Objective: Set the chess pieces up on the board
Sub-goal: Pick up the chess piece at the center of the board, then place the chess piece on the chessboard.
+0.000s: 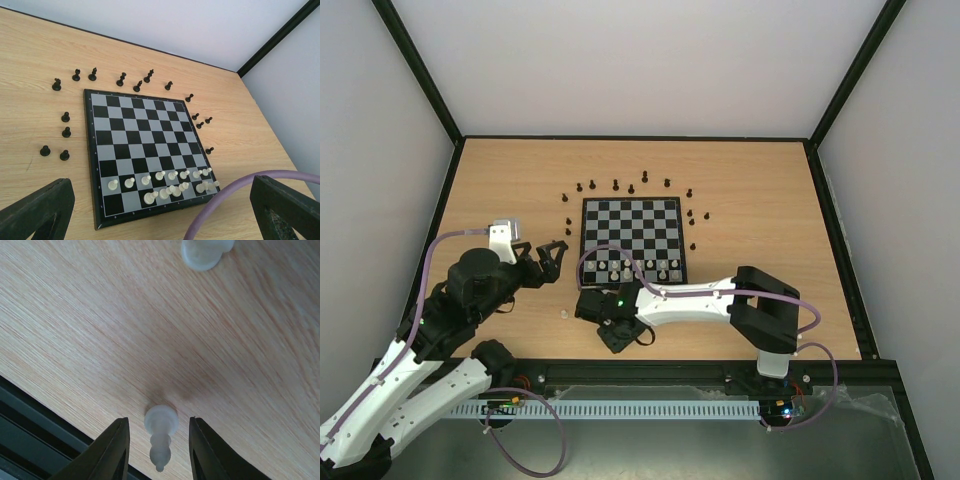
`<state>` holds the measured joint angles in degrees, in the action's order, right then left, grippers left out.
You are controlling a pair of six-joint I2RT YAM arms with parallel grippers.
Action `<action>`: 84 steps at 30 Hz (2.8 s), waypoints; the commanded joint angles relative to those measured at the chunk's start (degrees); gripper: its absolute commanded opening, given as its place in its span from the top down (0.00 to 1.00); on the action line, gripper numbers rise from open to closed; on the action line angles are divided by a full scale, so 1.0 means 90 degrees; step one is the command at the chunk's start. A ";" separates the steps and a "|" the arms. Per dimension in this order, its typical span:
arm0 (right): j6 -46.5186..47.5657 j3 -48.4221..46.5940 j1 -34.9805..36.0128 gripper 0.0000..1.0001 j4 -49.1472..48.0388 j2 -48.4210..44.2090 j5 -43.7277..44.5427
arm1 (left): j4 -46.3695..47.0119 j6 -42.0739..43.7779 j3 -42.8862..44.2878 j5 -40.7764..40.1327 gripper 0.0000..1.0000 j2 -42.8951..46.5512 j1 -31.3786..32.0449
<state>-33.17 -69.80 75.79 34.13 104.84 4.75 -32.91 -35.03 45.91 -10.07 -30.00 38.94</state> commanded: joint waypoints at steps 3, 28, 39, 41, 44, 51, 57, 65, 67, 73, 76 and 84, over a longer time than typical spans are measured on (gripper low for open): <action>-0.0171 0.0107 0.0119 0.73 0.0152 0.0005 0.0006 | 0.0069 0.0070 -0.0009 0.0044 0.01 -0.0004 -0.0030; 0.0037 0.0128 -0.0607 0.99 0.0745 -0.0807 0.0800 | 0.0087 0.0080 -0.0026 0.0064 0.01 -0.0056 -0.0033; 0.0916 -0.0450 -0.2301 0.99 0.0791 -0.0713 0.0677 | 0.0080 0.0083 -0.0026 0.0065 0.01 -0.0041 -0.0035; 0.1016 -0.0544 -0.2458 0.99 0.0781 -0.0608 0.0622 | 0.0073 0.0083 -0.0032 0.0056 0.01 -0.0037 -0.0030; 0.1099 -0.0600 -0.2657 0.99 0.0750 -0.0473 0.0600 | 0.0073 0.0076 -0.0023 0.0044 0.01 -0.0041 -0.0036; 0.1204 -0.0570 -0.2819 0.98 0.0625 -0.0185 0.0517 | 0.0082 0.0074 -0.0030 0.0044 0.01 -0.0064 -0.0034; 0.1262 -0.0575 -0.2871 0.96 0.0510 -0.0042 0.0455 | 0.0092 0.0082 -0.0041 0.0044 0.01 -0.0081 -0.0030; 0.1299 -0.0547 -0.2964 0.96 0.0433 0.0094 0.0434 | 0.0092 0.0070 -0.0038 0.0044 0.01 -0.0102 -0.0032; 0.1310 -0.0562 -0.2986 0.96 0.0419 0.0120 0.0421 | 0.0099 0.0071 -0.0034 0.0044 0.01 -0.0104 -0.0039; 0.1338 -0.0563 -0.3030 0.95 0.0369 0.0161 0.0400 | 0.0105 0.0079 -0.0050 0.0035 0.01 -0.0118 -0.0039; 0.1359 -0.0572 -0.3049 0.95 0.0357 0.0193 0.0394 | 0.0097 0.0082 -0.0034 0.0034 0.01 -0.0124 -0.0039; 0.1371 -0.0564 -0.3051 0.92 0.0335 0.0241 0.0361 | 0.0082 0.0071 -0.0047 0.0025 0.01 -0.0122 -0.0039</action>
<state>-21.58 -74.32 48.71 35.86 106.04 8.38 -32.86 -34.94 45.91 -9.87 -30.85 38.92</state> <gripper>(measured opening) 0.069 0.991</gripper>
